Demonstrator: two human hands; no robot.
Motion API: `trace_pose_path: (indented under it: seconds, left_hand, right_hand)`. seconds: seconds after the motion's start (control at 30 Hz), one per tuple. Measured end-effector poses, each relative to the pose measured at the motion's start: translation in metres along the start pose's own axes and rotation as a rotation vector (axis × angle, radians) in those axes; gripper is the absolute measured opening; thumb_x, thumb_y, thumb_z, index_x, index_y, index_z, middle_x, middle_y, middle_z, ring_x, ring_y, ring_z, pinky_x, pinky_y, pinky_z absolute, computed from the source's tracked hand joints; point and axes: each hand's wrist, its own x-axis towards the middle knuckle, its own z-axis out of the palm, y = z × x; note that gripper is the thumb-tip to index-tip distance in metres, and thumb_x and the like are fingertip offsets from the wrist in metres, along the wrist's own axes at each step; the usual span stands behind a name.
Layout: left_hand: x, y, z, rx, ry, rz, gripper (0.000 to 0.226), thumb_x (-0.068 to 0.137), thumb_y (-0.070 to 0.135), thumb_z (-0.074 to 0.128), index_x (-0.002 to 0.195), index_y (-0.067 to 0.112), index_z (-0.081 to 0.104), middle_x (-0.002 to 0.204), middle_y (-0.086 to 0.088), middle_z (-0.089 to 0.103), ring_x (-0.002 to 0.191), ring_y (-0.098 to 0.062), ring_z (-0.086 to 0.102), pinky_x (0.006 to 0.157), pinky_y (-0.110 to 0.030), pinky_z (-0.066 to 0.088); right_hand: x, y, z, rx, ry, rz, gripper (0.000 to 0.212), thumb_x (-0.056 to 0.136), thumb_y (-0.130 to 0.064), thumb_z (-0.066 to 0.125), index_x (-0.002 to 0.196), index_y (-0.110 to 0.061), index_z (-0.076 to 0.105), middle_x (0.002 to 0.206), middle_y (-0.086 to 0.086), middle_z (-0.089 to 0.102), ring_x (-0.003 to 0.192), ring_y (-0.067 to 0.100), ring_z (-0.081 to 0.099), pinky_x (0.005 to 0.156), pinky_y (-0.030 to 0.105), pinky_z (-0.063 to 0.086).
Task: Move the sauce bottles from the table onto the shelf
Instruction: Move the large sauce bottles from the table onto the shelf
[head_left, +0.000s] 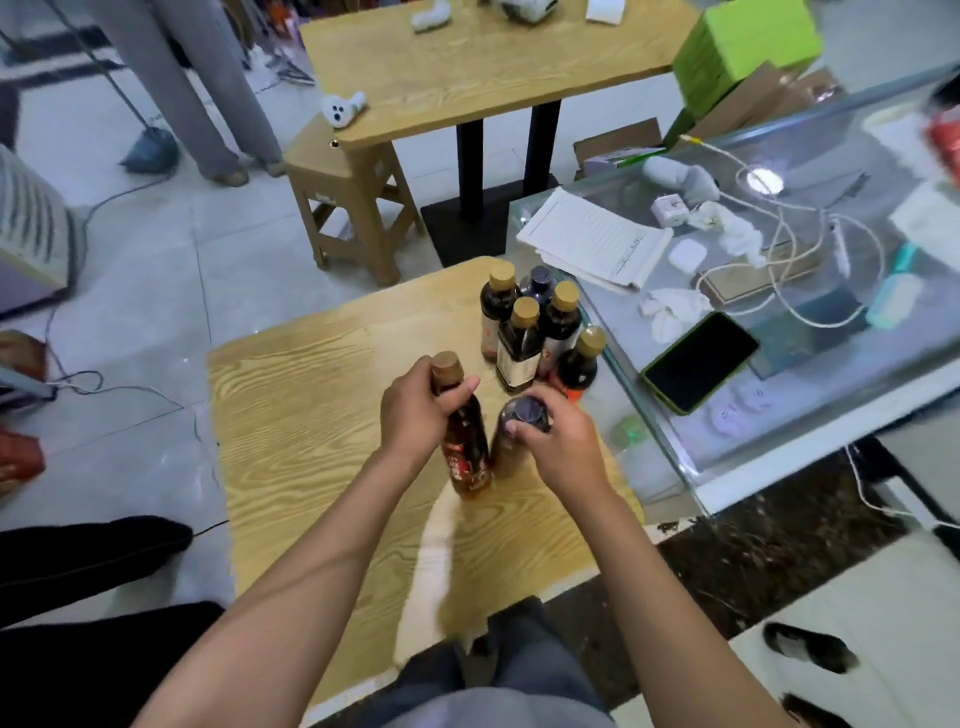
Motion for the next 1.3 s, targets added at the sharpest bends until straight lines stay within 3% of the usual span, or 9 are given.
trace_pose_path:
  seconds: [0.13,0.27,0.4,0.57,0.73,0.87,0.97,1.13,1.3]
  left_hand:
    - [-0.029,0.012,-0.015,0.050,-0.072,0.071,0.043,0.074,0.065,0.068,0.086,0.023,0.062,0.078,0.011,0.066,0.073,-0.014,0.061,0.064,-0.035,0.049]
    - [-0.065,0.038,-0.013,-0.010,-0.158,0.154,0.044,0.071,0.065,0.069,0.077,0.022,0.060,0.071,0.011,0.065,0.067,-0.008,0.060,0.059,-0.031,0.045]
    - [-0.103,0.076,0.002,-0.095,-0.247,0.270,0.043,0.071,0.065,0.069,0.083,0.023,0.065,0.072,0.012,0.066,0.070,-0.012,0.062,0.065,-0.034,0.050]
    - [-0.152,0.135,0.026,-0.187,-0.390,0.454,0.054,0.065,0.075,0.061,0.079,0.023,0.065,0.069,0.009,0.067,0.066,-0.010,0.063,0.065,-0.039,0.053]
    - [-0.220,0.202,0.044,-0.189,-0.489,0.680,0.065,0.065,0.082,0.056,0.078,0.019,0.064,0.070,0.004,0.065,0.066,-0.015,0.060,0.064,-0.039,0.052]
    - [-0.296,0.254,0.055,-0.266,-0.577,0.755,0.057,0.066,0.077,0.062,0.070,0.021,0.059,0.063,0.005,0.062,0.061,-0.014,0.059,0.060,-0.038,0.051]
    - [-0.364,0.288,0.067,-0.304,-0.642,0.826,0.058,0.064,0.080,0.061,0.070,0.022,0.061,0.062,0.006,0.062,0.060,-0.013,0.060,0.060,-0.038,0.053]
    - [-0.490,0.330,0.080,-0.319,-0.747,0.995,0.062,0.066,0.078,0.061,0.069,0.016,0.060,0.060,0.002,0.061,0.057,-0.015,0.058,0.054,-0.038,0.047]
    - [-0.604,0.356,0.096,-0.357,-0.825,1.131,0.059,0.070,0.075,0.062,0.067,0.016,0.057,0.060,0.001,0.059,0.056,-0.017,0.057,0.051,-0.034,0.042]
  right_hand:
    - [-0.051,-0.012,-0.012,0.170,0.066,0.061,0.035,0.078,-0.010,0.081,0.105,-0.022,0.063,0.103,-0.005,0.067,0.098,0.007,0.062,0.077,0.006,0.046]
    - [-0.096,-0.028,-0.032,0.416,0.201,0.143,0.046,0.078,-0.004,0.080,0.115,-0.019,0.057,0.104,-0.007,0.071,0.095,0.001,0.068,0.080,0.014,0.053]
    - [-0.145,-0.030,-0.065,0.538,0.427,0.157,0.042,0.080,0.001,0.077,0.114,-0.011,0.057,0.098,-0.002,0.073,0.089,0.008,0.070,0.079,0.019,0.055]
    - [-0.213,-0.030,-0.120,0.555,0.673,0.137,0.032,0.081,0.004,0.075,0.104,-0.013,0.062,0.097,0.006,0.074,0.083,0.009,0.070,0.075,0.020,0.055]
    - [-0.291,-0.035,-0.168,0.477,0.933,0.106,0.029,0.082,-0.005,0.077,0.103,-0.020,0.065,0.096,-0.002,0.074,0.087,0.003,0.070,0.074,0.016,0.053]
    - [-0.369,-0.033,-0.208,0.462,1.101,0.078,0.031,0.084,-0.004,0.074,0.114,-0.008,0.064,0.099,0.002,0.074,0.085,0.002,0.071,0.072,0.013,0.052]
    - [-0.433,-0.028,-0.239,0.423,1.220,0.058,0.026,0.085,-0.002,0.073,0.108,-0.010,0.066,0.093,-0.001,0.073,0.080,0.000,0.070,0.070,0.012,0.051]
    - [-0.547,-0.006,-0.281,0.310,1.430,0.071,0.030,0.085,-0.009,0.076,0.113,-0.014,0.067,0.096,-0.001,0.075,0.087,0.005,0.071,0.078,0.019,0.054]
    - [-0.644,0.020,-0.316,0.168,1.567,0.153,0.036,0.084,-0.020,0.077,0.119,-0.013,0.068,0.102,-0.003,0.074,0.096,0.011,0.070,0.091,0.036,0.057]
